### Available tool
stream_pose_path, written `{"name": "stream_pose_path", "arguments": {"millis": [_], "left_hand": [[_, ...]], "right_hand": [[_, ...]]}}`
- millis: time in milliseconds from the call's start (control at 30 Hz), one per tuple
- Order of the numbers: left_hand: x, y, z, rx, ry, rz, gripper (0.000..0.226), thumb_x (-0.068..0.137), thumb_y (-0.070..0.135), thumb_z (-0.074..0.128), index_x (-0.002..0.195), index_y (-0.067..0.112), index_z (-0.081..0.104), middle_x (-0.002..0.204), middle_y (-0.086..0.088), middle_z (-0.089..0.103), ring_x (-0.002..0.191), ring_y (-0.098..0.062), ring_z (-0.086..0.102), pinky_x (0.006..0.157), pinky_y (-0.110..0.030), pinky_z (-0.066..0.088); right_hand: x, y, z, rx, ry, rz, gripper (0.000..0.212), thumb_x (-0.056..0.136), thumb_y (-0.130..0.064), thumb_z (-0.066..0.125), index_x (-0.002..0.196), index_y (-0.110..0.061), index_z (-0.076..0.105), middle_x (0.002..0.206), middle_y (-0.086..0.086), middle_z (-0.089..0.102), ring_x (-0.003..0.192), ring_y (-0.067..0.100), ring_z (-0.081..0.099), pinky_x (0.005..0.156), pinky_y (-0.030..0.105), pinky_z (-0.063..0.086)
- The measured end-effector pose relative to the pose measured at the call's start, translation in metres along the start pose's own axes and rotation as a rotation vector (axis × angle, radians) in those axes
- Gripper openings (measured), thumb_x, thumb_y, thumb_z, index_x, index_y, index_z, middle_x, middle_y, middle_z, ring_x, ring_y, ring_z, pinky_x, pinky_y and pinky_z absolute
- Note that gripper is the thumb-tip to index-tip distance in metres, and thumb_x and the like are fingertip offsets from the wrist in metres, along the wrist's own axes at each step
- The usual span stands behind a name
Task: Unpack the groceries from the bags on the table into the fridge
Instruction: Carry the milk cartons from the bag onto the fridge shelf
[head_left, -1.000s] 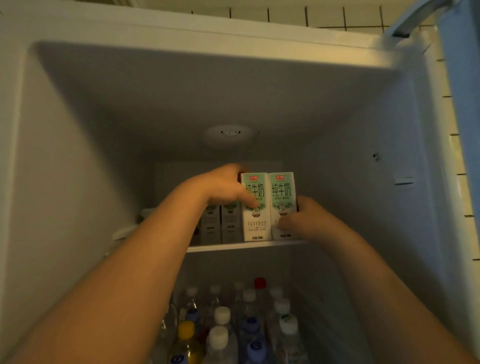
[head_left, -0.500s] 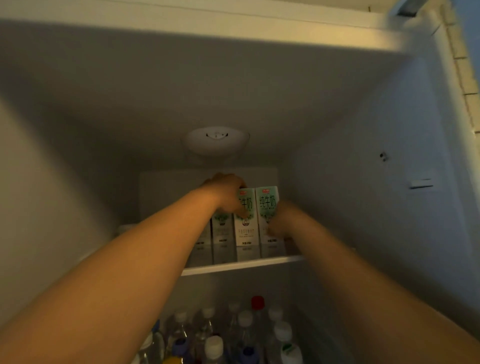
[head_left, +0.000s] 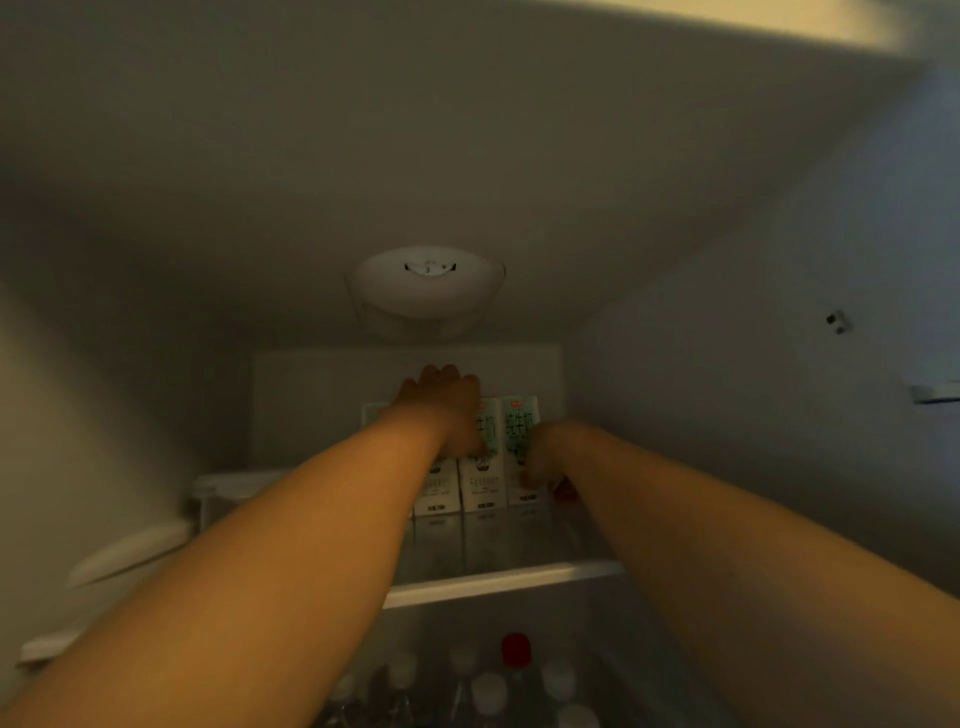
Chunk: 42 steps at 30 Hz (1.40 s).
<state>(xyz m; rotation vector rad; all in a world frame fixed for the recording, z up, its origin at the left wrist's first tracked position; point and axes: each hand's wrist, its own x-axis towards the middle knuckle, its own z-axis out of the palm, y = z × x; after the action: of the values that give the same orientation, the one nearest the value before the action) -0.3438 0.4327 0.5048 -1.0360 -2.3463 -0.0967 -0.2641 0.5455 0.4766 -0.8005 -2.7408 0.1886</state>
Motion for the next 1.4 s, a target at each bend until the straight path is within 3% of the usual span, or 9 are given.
{"name": "stream_pose_path", "arguments": {"millis": [233,400,500,600,867,1000,1167,1300,1400], "left_hand": [[0.005,0.001,0.007,0.100,0.030,-0.003,0.071,0.087,0.033,0.070,0.148,0.018,0.037,0.153,-0.010,0.030,0.141,-0.033,0.025,0.114,-0.051,0.026],[-0.002,0.000,0.015,0.102,0.092,0.010,0.077,0.088,0.045,0.068,0.153,0.021,0.032,0.154,-0.007,0.032,0.140,-0.031,0.027,0.112,-0.049,0.026],[-0.016,0.001,0.008,0.059,0.139,0.012,0.091,0.086,0.056,0.064,0.158,0.024,0.018,0.161,-0.004,0.022,0.147,-0.030,0.016,0.119,-0.050,0.016],[-0.035,0.003,0.001,-0.010,0.198,-0.028,0.086,0.092,0.054,0.055,0.160,0.025,0.011,0.166,-0.003,0.013,0.152,-0.028,0.005,0.123,-0.050,0.007],[-0.109,0.007,0.000,-0.066,0.233,-0.027,0.067,0.098,0.055,0.044,0.155,0.024,0.029,0.165,-0.006,0.020,0.152,-0.030,0.011,0.122,-0.054,0.010],[-0.149,0.008,-0.004,-0.139,0.226,-0.089,0.062,0.099,0.055,0.039,0.152,0.024,0.036,0.163,-0.005,0.025,0.149,-0.029,0.016,0.120,-0.051,0.017],[-0.198,0.014,-0.002,-0.117,0.184,-0.115,0.063,0.100,0.057,0.036,0.155,0.026,0.031,0.166,-0.005,0.019,0.152,-0.027,0.009,0.122,-0.051,0.013],[-0.244,0.024,0.011,-0.094,0.130,-0.166,0.066,0.100,0.058,0.036,0.157,0.027,0.023,0.166,-0.003,0.018,0.153,-0.027,0.010,0.123,-0.052,0.009],[-0.283,0.034,0.014,-0.084,0.132,-0.198,0.071,0.100,0.055,0.042,0.159,0.026,0.015,0.168,-0.003,0.010,0.154,-0.026,0.007,0.124,-0.050,0.009]], "right_hand": [[0.010,0.000,0.007,-0.011,0.031,0.009,0.048,0.101,-0.027,0.055,0.143,-0.007,0.044,0.144,0.012,0.050,0.129,0.026,0.051,0.099,0.031,0.044],[0.008,0.001,0.015,0.110,0.071,0.029,0.052,0.099,-0.024,0.058,0.145,-0.006,0.042,0.144,0.013,0.050,0.129,0.026,0.052,0.103,0.032,0.045],[0.001,0.001,0.015,0.297,0.154,0.059,0.050,0.096,-0.023,0.063,0.140,-0.007,0.047,0.138,0.013,0.054,0.123,0.027,0.057,0.097,0.032,0.051],[-0.014,0.000,0.017,0.416,0.317,0.085,0.058,0.091,-0.026,0.067,0.141,-0.008,0.044,0.140,0.013,0.052,0.126,0.030,0.054,0.101,0.038,0.050],[-0.096,0.001,0.028,0.399,0.514,-0.052,0.045,0.094,-0.040,0.054,0.131,-0.014,0.049,0.131,0.016,0.055,0.117,0.036,0.056,0.097,0.048,0.051],[-0.138,0.007,0.040,0.274,0.500,-0.015,0.049,0.099,-0.048,0.039,0.137,-0.018,0.044,0.140,0.013,0.051,0.126,0.037,0.048,0.105,0.052,0.040],[-0.188,0.022,0.069,0.109,0.525,-0.054,0.053,0.103,-0.052,0.025,0.135,-0.020,0.051,0.144,0.011,0.048,0.136,0.031,0.036,0.113,0.049,0.021],[-0.222,0.035,0.086,0.161,0.458,-0.125,0.058,0.103,-0.050,0.027,0.156,-0.027,0.018,0.165,0.004,0.008,0.152,0.027,-0.001,0.120,0.056,0.000],[-0.253,0.039,0.091,0.155,0.348,-0.134,0.063,0.103,-0.050,0.023,0.159,-0.027,0.003,0.167,0.002,-0.004,0.153,0.030,-0.007,0.119,0.059,-0.004]]}}
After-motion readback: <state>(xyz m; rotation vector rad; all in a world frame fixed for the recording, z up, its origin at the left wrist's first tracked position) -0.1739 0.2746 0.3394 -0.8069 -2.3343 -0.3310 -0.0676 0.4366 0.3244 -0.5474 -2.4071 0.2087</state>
